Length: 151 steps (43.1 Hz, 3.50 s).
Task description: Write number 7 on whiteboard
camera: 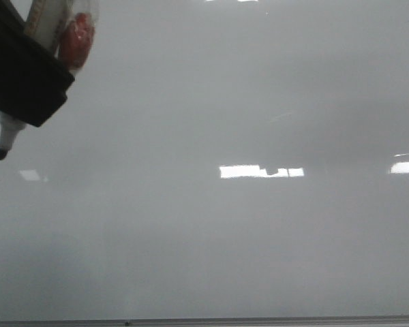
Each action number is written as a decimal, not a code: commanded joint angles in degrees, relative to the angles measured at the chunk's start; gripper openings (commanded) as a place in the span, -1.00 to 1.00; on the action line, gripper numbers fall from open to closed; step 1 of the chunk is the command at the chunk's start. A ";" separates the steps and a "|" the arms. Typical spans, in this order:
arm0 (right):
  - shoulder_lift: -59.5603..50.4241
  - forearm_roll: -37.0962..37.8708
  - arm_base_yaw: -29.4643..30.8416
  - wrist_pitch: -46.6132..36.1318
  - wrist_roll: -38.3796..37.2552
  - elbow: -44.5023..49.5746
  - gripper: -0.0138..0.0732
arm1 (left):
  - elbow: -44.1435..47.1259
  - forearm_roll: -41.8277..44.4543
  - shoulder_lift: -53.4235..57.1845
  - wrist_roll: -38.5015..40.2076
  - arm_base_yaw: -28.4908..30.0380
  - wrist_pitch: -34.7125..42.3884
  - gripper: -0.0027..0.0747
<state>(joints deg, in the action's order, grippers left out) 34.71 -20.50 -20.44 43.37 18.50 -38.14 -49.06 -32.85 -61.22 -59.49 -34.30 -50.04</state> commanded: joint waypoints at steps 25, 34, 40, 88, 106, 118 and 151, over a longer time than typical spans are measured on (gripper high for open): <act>34.35 -11.41 -24.59 7.49 20.64 -31.96 0.82 | -1.85 -1.24 0.61 -0.27 -3.54 1.91 -0.98; 39.28 -12.14 -24.72 8.27 22.27 -35.93 0.82 | -1.85 -0.99 0.61 -0.27 -3.54 2.32 -0.98; 41.05 -15.48 -24.72 8.71 24.81 -37.00 0.82 | -1.85 -0.99 0.61 -0.27 -3.54 2.36 -0.98; 43.56 -17.58 -23.40 10.53 25.87 -36.95 -0.83 | -1.85 -0.99 0.61 1.71 -3.54 6.90 -0.04; 33.57 -18.32 -9.07 -2.03 25.87 -24.30 -0.83 | 3.02 -0.50 7.99 1.71 -3.54 10.89 0.21; 19.48 -25.49 -2.88 -20.96 25.87 -6.27 -0.84 | 19.73 -2.34 24.57 3.31 -3.54 19.93 -0.46; 16.20 -26.99 -2.88 -27.41 25.87 -0.87 -0.84 | 26.74 -11.47 41.15 3.19 -3.54 23.21 -0.98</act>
<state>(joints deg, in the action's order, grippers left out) 48.57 -45.95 -23.61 17.42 44.11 -35.26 -20.82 -42.03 -19.69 -56.84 -37.38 -30.73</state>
